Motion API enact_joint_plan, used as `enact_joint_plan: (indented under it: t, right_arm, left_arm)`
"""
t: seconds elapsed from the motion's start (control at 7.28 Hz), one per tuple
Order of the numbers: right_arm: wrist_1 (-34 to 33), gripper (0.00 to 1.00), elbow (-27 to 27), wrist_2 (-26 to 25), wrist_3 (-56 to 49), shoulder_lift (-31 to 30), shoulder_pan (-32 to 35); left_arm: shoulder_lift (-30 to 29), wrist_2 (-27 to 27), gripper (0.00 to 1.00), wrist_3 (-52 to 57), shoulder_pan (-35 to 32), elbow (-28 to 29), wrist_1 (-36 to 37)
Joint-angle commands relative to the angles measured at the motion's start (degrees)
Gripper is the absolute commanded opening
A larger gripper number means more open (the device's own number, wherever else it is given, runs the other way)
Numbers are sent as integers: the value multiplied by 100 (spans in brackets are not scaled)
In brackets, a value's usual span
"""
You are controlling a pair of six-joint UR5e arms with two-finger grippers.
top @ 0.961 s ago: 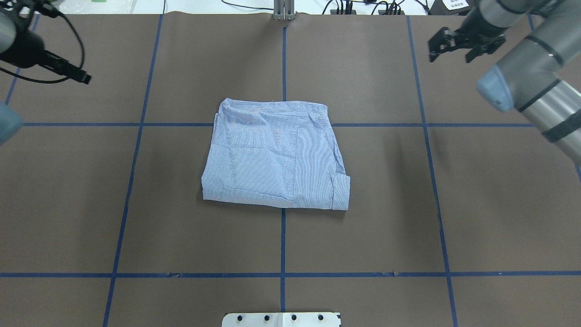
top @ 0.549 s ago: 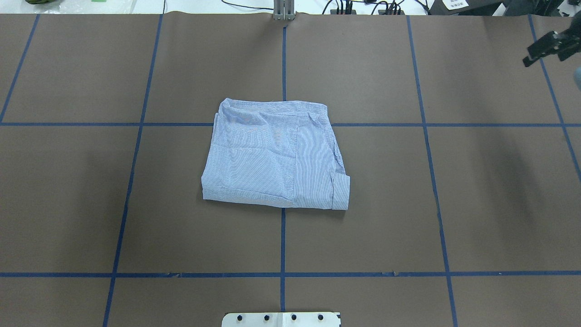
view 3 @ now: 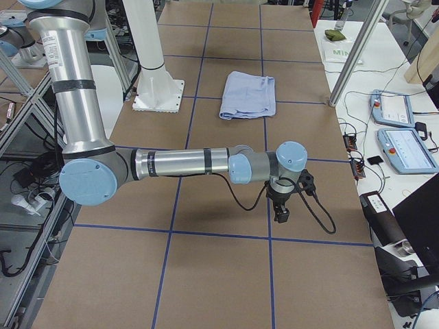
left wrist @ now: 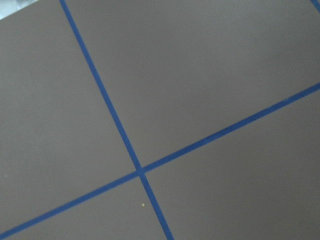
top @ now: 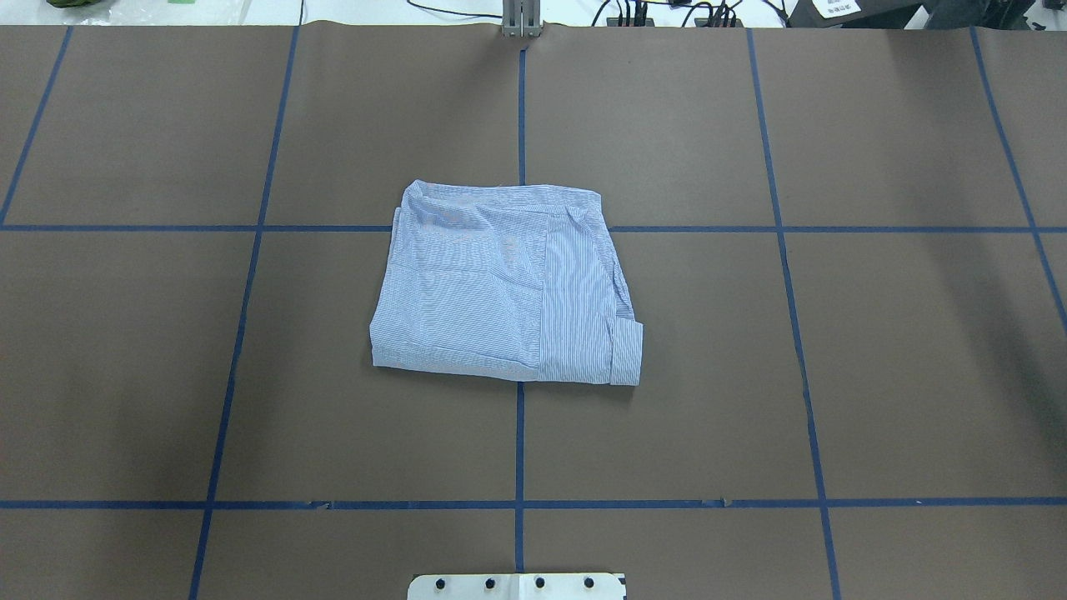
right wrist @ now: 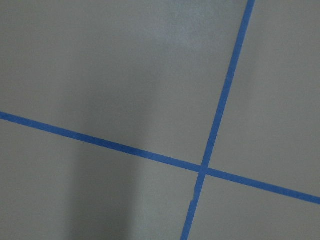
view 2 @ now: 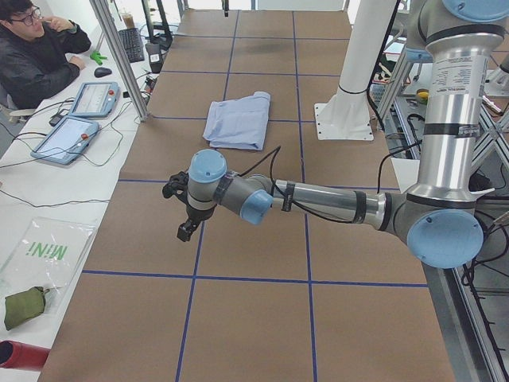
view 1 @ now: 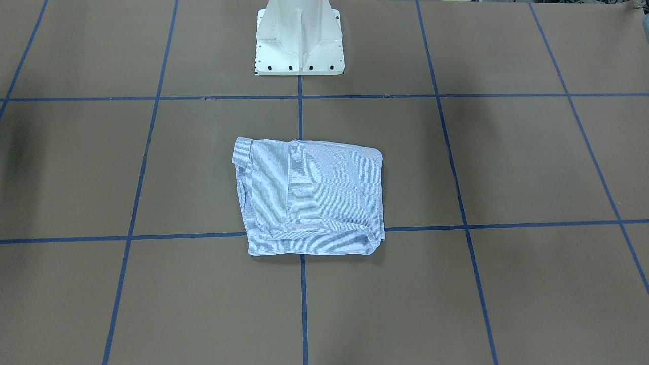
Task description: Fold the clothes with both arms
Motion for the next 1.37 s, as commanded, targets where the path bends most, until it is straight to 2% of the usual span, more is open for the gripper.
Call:
enact_joint_plan:
  t: [0.0,0.27,0.41,0.55,0.69,1.24]
  right_arm:
    - [-1,100,92,5,50,-132,17]
    - [-1,100,214,5,59,-290,17]
    - [-9,100,529,5,207,-552,17]
    - [-1,100,836,-4,634,-816,60]
    - [-18,100,1057,13,787,-984,165]
    - [8,100,1164,-4,788,-1214,254]
  left_arm:
    - [17,-29,100,103,-432,-464,1631]
    - [50,-291,100,130,-926,-553,1427]
    - [103,-789,100,130,-927,-484,1269]
    - [60,-916,100,113,-919,-465,1206]
    - [-2,-900,100,78,-893,-274,1171]
    - [42,-917,100,121,-892,-140,925]
